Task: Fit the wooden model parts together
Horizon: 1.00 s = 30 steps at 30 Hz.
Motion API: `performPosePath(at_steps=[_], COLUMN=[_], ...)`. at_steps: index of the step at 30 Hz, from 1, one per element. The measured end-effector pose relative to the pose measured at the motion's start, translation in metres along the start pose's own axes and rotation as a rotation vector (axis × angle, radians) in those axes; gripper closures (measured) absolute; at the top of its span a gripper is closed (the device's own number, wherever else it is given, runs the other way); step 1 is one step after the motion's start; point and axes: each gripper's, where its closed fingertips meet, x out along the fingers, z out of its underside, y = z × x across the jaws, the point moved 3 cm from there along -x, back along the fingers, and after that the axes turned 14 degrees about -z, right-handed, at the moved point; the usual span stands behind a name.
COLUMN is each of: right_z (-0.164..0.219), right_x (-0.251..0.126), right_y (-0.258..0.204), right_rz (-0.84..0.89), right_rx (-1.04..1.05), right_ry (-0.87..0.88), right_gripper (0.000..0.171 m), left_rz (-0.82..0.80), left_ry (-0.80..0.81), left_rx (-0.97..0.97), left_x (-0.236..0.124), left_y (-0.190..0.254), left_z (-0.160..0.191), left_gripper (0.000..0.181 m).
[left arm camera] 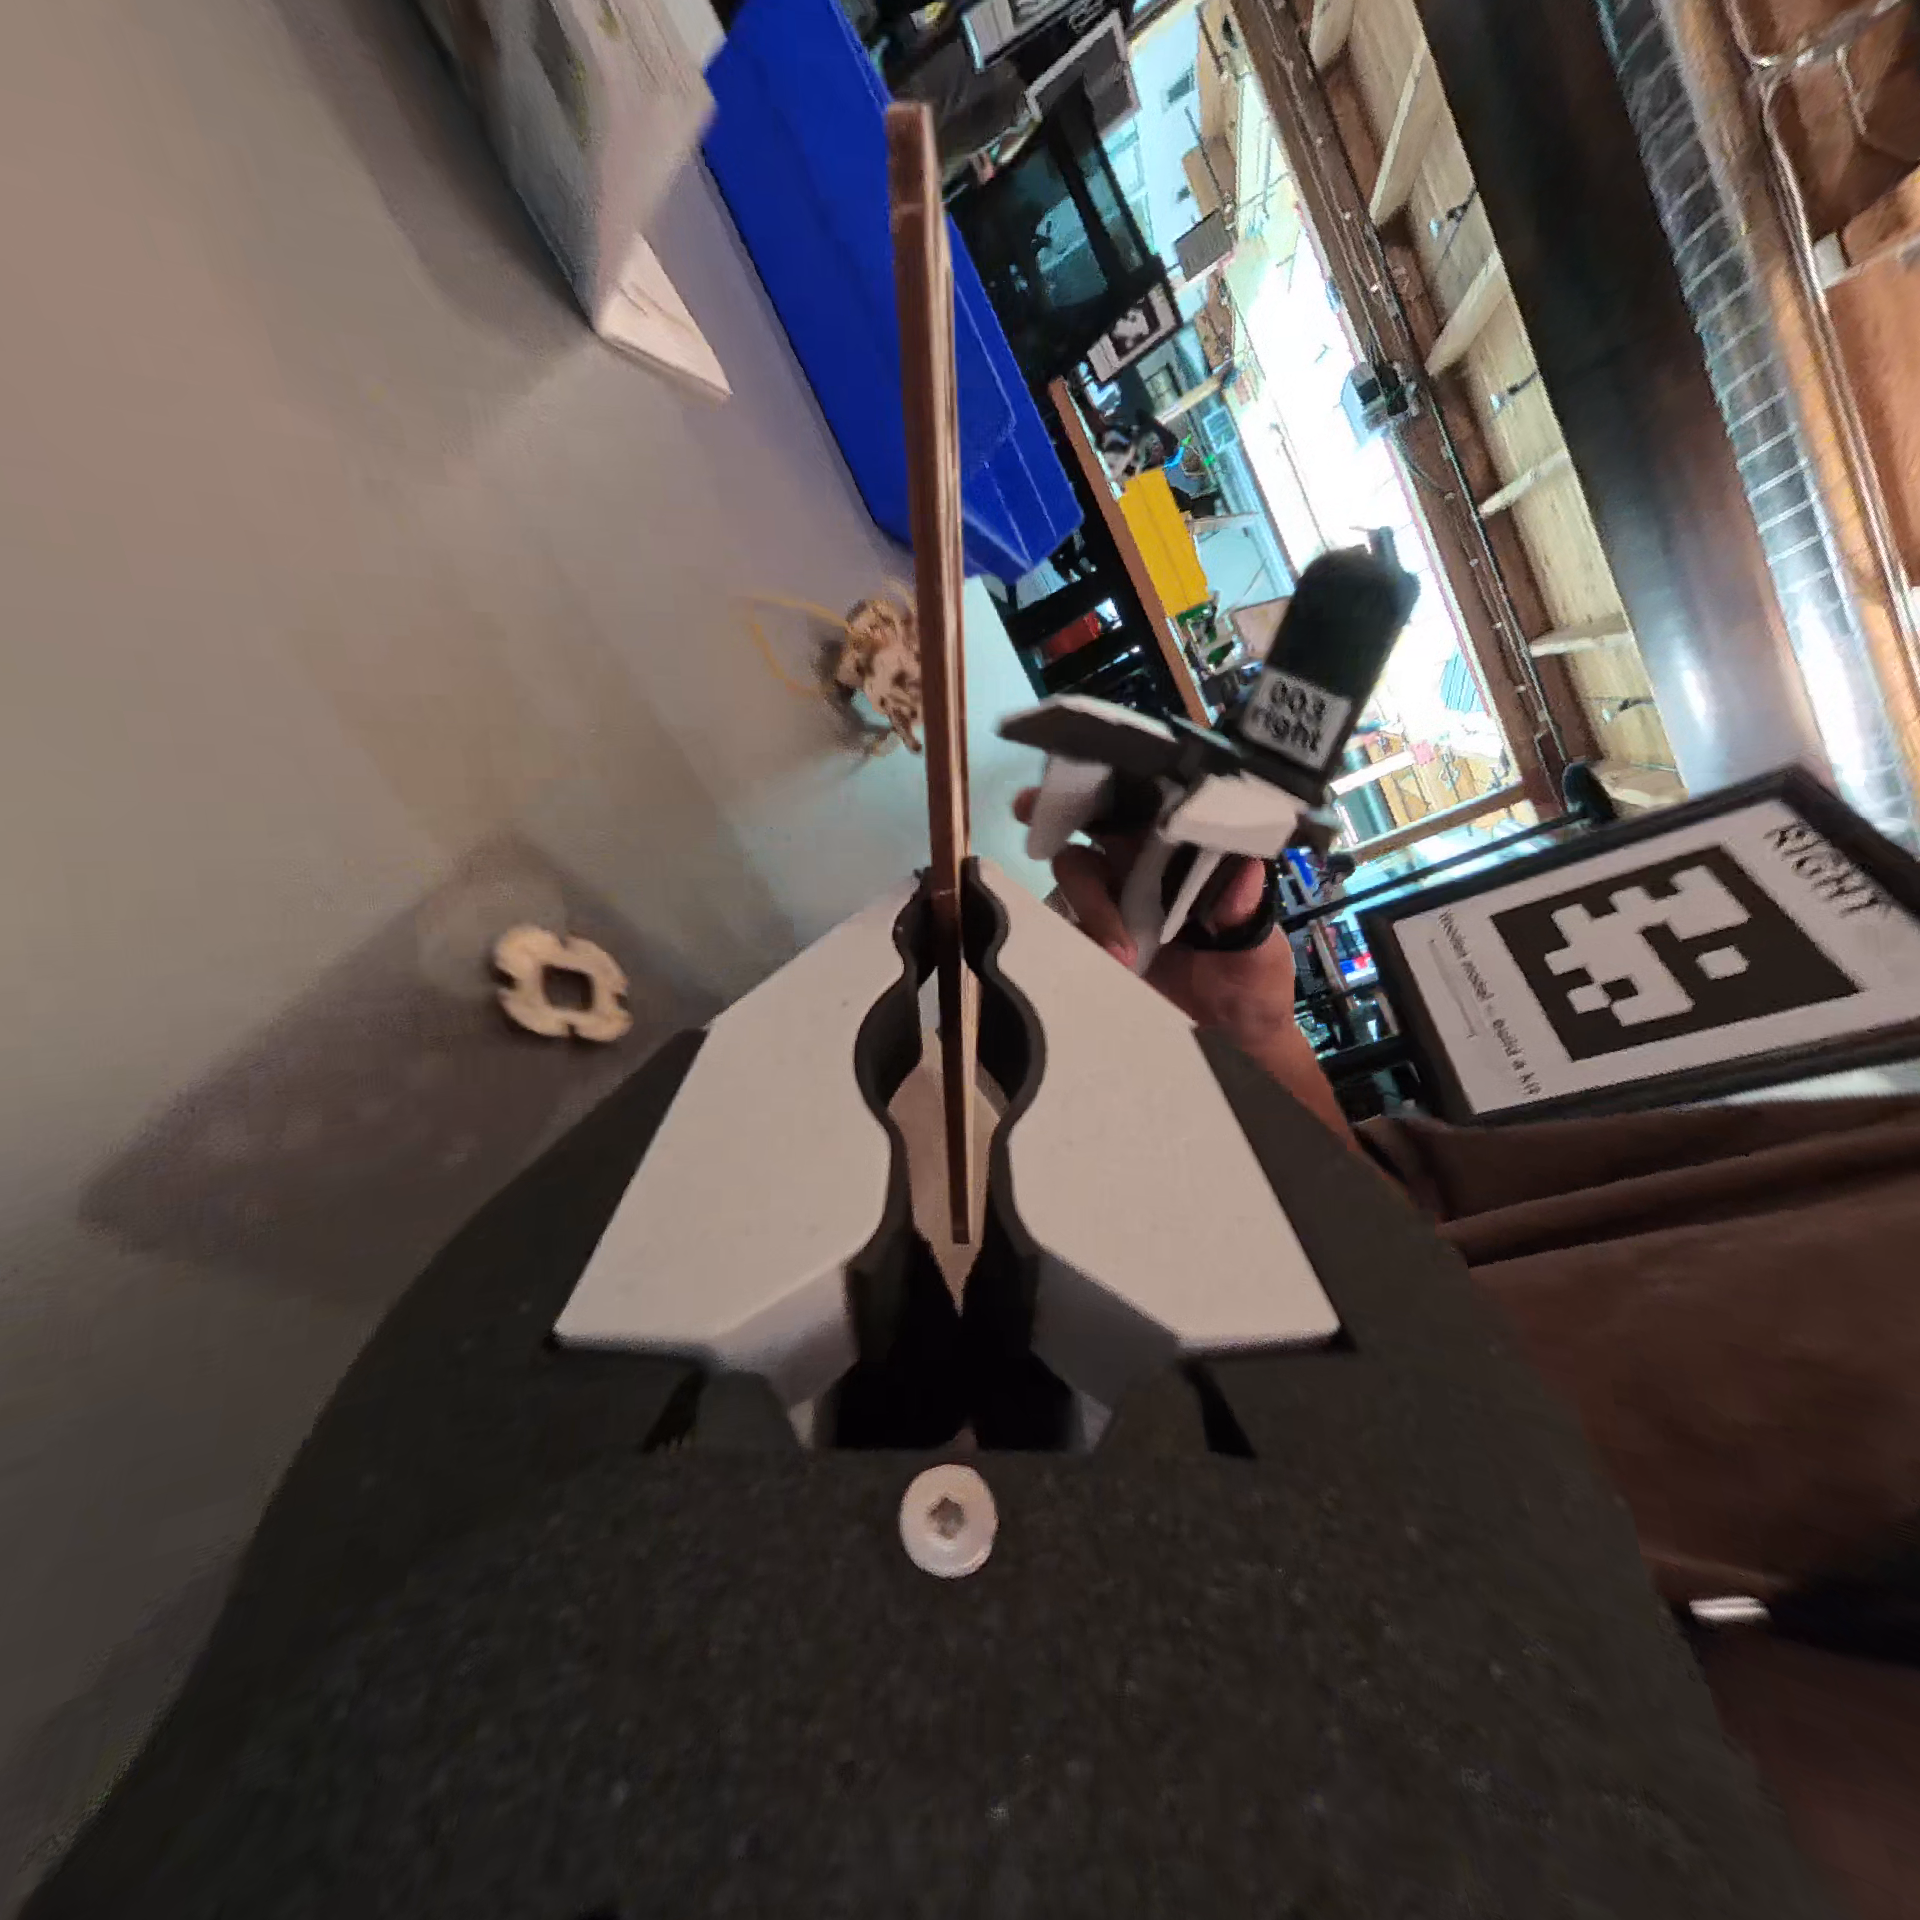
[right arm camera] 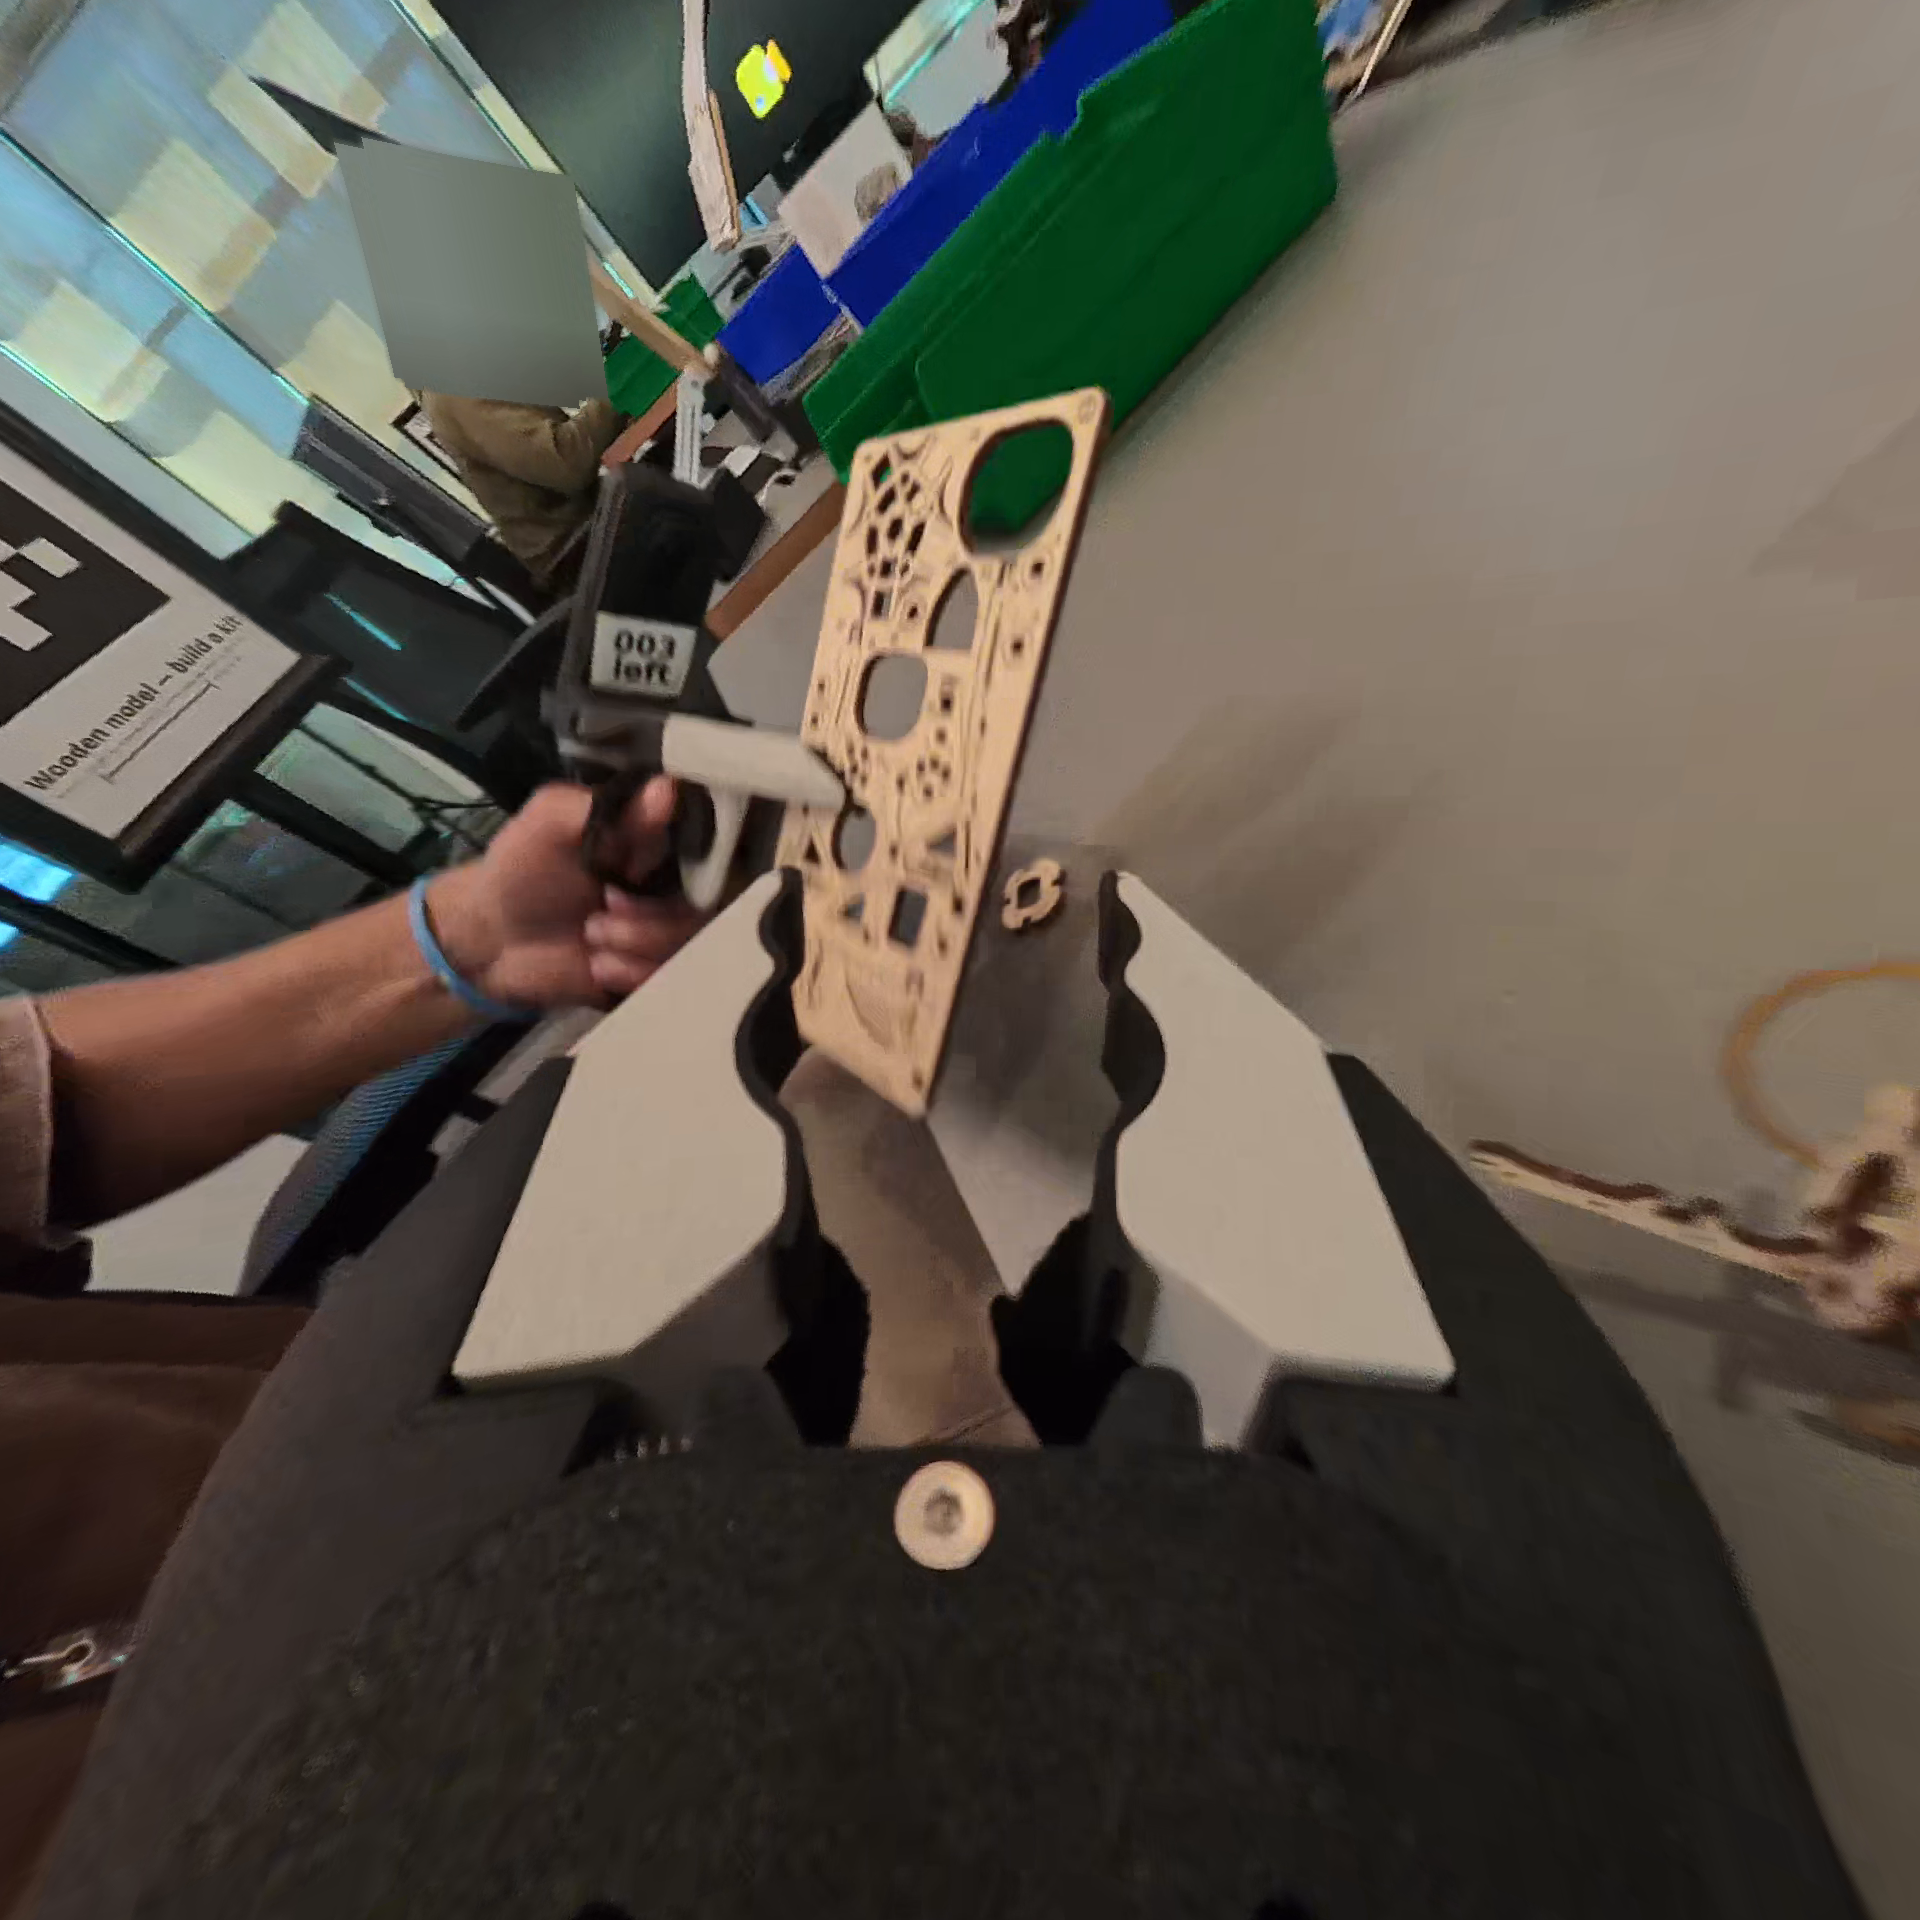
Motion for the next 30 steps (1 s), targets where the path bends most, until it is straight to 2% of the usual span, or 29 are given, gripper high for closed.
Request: performPosePath(at_steps=[4, 8, 10, 12, 15, 20, 22, 25, 28, 30], right_z=[-0.019, -0.025, -0.029, -0.031, -0.03, -0.031, -0.031, -0.032, -0.035, -0.039], right_x=[-0.024, -0.034, -0.037, -0.04, -0.043, -0.05, -0.053, -0.058, -0.07, -0.08], right_y=[-0.001, 0.0, -0.003, -0.005, -0.005, -0.004, -0.004, -0.004, -0.003, 0.0], right_rz=[0.074, 0.078, 0.076, 0.09, 0.115, 0.104, 0.097, 0.101, 0.148, 0.19], right_rx=[-0.091, -0.099, -0.116, -0.141, -0.168, -0.136, -0.12, -0.117, -0.156, -0.197], right_ry=[0.029, 0.064, 0.095, 0.101, 0.084, 0.115, 0.125, 0.139, 0.154, 0.171], right_gripper=[0.117, 0.12, 0.12, 0.121, 0.122, 0.122, 0.123, 0.123, 0.123, 0.123], left_rz=[-0.149, -0.293, -0.326, -0.428, -0.567, -0.819, -0.933, -1.058, -0.994, -0.813], left_ry=[-0.108, -0.227, -0.326, -0.39, -0.374, -0.403, -0.375, -0.303, -0.203, -0.186], left_rx=[-0.082, -0.115, -0.126, -0.086, -0.074, 0.098, 0.258, 0.539, 0.78, 0.817], left_x=[-0.008, 0.012, 0.026, 0.035, 0.042, 0.038, 0.03, 0.011, -0.001, 0.005], left_y=[-0.042, -0.092, -0.107, -0.126, -0.153, -0.177, -0.177, -0.154, -0.091, -0.05], left_z=[-0.075, -0.142, -0.157, -0.168, -0.188, -0.192, -0.197, -0.207, -0.176, -0.116], left_gripper=[0.18, 0.179, 0.179, 0.179, 0.175, 0.151, 0.138, 0.135, 0.134, 0.135])
